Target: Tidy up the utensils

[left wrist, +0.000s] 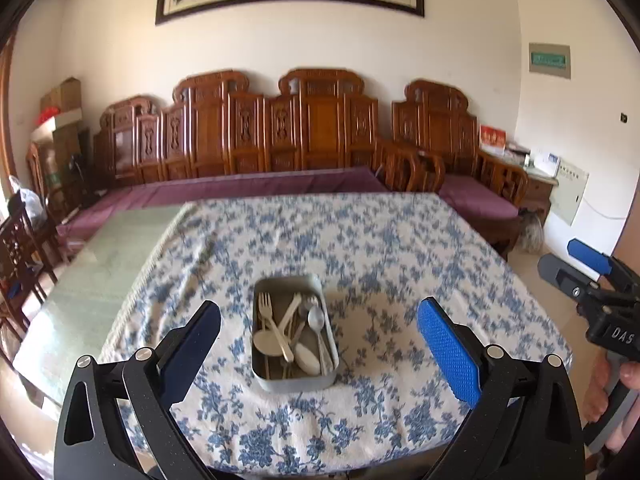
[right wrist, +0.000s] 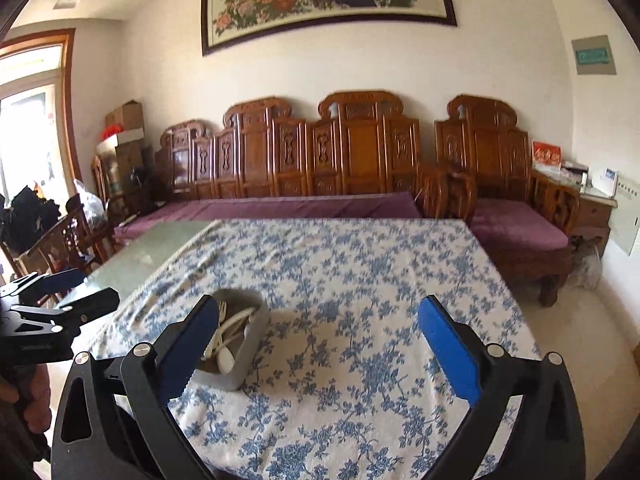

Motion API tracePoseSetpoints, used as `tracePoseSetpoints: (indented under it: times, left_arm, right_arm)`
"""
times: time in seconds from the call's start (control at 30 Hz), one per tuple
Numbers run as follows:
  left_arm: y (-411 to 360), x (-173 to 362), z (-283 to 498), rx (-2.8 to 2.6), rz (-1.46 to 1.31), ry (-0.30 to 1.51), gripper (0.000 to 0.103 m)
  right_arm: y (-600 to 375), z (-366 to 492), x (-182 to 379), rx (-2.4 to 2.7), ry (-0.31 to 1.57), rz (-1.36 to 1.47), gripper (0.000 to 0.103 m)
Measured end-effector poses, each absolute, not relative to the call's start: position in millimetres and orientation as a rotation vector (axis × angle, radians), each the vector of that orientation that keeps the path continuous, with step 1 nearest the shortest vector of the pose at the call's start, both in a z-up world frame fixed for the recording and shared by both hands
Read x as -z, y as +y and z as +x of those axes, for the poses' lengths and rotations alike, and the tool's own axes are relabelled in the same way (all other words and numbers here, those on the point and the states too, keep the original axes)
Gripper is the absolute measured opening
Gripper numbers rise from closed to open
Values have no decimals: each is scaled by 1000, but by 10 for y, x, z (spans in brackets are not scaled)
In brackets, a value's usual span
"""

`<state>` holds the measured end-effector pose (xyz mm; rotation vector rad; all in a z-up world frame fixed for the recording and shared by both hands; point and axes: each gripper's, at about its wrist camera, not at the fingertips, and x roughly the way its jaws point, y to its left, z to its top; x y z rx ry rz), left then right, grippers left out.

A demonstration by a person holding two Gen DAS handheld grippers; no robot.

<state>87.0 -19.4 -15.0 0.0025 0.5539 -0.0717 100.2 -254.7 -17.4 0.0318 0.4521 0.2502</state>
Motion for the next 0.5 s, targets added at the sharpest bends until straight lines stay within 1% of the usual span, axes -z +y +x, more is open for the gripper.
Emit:
tracePoseSetpoints:
  times: [0.27, 0.5]
  left_arm:
    - [-225, -172, 620, 67, 2, 472, 95]
    - [-230, -227, 550, 66, -5, 455, 95]
  right_arm:
    - [-2588, 757, -123, -237, 368, 32, 100]
    - [-2628, 699, -171, -230, 355, 30, 100]
